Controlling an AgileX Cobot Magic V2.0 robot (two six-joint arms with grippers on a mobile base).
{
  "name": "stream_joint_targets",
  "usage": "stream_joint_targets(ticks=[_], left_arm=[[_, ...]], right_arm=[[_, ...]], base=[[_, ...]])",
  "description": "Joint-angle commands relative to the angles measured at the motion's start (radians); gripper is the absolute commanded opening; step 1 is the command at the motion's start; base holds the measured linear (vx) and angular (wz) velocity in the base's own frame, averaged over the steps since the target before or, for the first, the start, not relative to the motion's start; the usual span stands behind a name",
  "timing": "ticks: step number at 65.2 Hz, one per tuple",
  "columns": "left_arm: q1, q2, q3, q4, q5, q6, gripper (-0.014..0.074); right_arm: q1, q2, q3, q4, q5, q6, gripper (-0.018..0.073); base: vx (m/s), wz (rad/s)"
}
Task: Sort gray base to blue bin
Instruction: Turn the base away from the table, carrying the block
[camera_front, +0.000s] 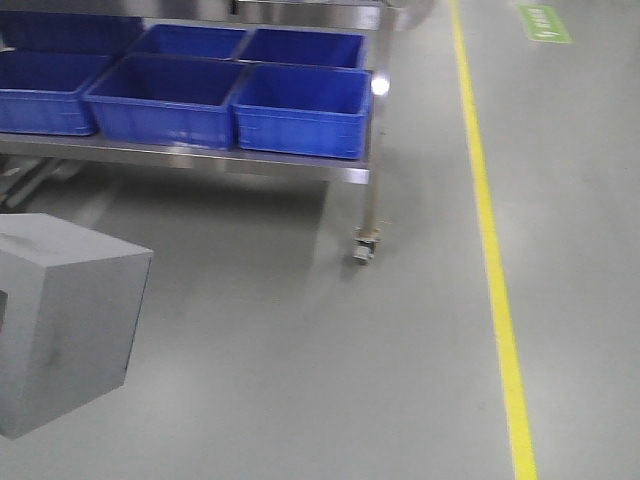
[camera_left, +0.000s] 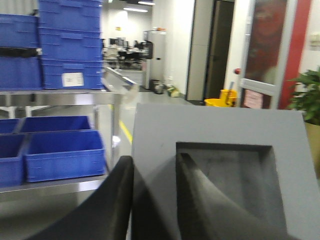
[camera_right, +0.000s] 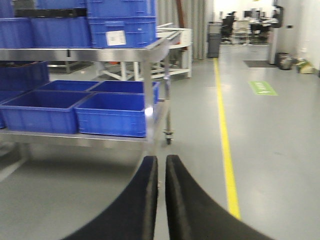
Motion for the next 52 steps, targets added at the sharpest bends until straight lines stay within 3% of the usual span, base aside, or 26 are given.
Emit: stream_joint_targets(ticks=[1,52], left_arm=[[-0.006,0.008,-0.029,-0.016,-0.1,-0.007,-0.0005],[-0.006,0.008,-0.029,-0.016,-0.1,-0.007,-0.0005]], right_arm=[[-0.004,-0.009,-0.004,-0.006,-0.079,-0.007,-0.0004],[-0.004,-0.009,-0.004,-0.006,-0.079,-0.007,-0.0004]], base=[[0.24,0.51],[0.23,0.59]])
